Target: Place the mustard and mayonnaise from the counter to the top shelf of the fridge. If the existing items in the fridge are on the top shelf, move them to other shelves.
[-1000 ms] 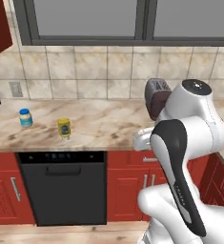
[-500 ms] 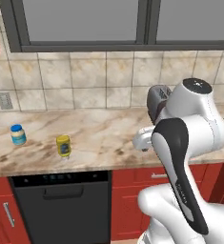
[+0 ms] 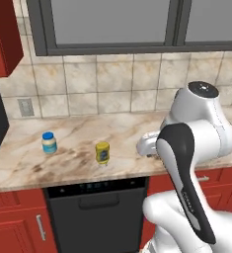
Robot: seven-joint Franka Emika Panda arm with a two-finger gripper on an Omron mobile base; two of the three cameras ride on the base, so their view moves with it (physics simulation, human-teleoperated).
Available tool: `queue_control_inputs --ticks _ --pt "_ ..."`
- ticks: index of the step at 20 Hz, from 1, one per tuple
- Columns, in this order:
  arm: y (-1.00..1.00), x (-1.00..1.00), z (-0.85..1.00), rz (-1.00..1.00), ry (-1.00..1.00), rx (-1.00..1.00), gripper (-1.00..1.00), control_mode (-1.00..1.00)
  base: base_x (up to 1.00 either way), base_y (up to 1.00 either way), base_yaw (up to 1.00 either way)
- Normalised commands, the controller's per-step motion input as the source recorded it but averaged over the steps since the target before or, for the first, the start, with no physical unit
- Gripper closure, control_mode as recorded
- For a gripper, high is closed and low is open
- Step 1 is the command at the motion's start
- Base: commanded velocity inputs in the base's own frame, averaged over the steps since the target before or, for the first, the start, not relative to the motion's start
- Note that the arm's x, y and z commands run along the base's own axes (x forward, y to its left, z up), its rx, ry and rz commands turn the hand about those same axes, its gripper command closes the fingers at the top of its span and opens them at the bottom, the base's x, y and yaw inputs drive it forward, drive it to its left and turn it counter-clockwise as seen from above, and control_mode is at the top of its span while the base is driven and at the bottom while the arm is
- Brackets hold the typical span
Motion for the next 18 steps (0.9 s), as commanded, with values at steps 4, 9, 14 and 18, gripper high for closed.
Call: queue_control_inputs --ticks 4,9,14,18 --pt "0.0 0.0 0.0 0.0 0.0 0.0 -1.0 1.0 0.41 0.51 -0.14" --pt "0.0 0.06 0.0 0.0 0.0 0.0 -1.0 -1.0 0.31 0.08 -0.05" --pt "-0.56 0.12 0.0 0.12 0.01 0.03 -1.0 -1.0 0.0 0.0 0.0" --pt "-0.85 0.05 0.0 0.2 0.0 0.05 -1.0 -1.0 0.0 0.0 0.0"
